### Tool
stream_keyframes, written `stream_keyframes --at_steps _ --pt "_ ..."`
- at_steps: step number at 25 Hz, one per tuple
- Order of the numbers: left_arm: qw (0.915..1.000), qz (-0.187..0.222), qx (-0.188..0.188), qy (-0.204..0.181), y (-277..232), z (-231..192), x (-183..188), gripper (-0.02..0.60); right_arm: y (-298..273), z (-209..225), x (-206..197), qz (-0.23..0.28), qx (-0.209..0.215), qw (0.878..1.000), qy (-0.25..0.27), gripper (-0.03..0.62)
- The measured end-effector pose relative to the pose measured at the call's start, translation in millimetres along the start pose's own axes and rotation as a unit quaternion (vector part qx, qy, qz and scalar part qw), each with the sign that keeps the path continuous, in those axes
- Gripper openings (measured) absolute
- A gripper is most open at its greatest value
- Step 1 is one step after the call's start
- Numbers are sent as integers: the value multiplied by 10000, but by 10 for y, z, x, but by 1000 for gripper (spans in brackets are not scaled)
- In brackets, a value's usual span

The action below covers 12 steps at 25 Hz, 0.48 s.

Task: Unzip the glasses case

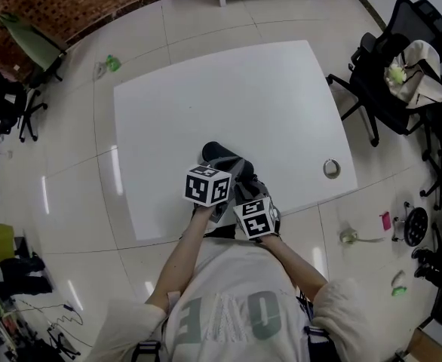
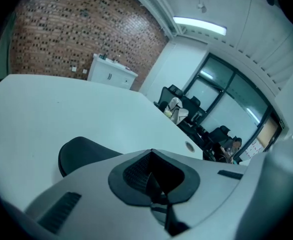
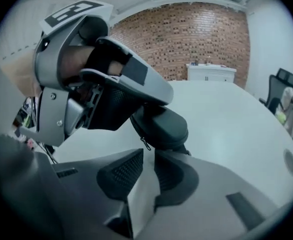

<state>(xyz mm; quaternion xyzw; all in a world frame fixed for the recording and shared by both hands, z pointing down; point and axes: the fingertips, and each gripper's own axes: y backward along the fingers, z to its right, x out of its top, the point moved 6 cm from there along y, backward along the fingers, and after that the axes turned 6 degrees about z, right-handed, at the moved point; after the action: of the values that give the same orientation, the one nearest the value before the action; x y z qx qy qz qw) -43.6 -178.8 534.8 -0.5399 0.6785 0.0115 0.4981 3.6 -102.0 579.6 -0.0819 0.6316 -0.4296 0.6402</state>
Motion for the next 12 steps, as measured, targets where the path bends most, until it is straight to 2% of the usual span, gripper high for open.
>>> stream_keyframes --at_steps 3,4,10,11,12 --pt "9996 67 -91 257 45 -41 -10 3 -45 -83 23 75 -53 9955 -944 64" --pt "9994 73 -139 307 57 -48 -18 3 -59 -102 13 45 -119 9940 -1087 64" --pt "9990 93 -327 274 51 -59 -46 3 -115 -180 5 170 -480 9929 -1077 64" --pt "9990 93 -353 257 54 -61 -53 3 -113 -180 0 164 -563 9927 -1055 54" --pt "9990 96 -376 240 57 -62 -60 3 -111 -174 -7 161 -633 9924 -1043 2"
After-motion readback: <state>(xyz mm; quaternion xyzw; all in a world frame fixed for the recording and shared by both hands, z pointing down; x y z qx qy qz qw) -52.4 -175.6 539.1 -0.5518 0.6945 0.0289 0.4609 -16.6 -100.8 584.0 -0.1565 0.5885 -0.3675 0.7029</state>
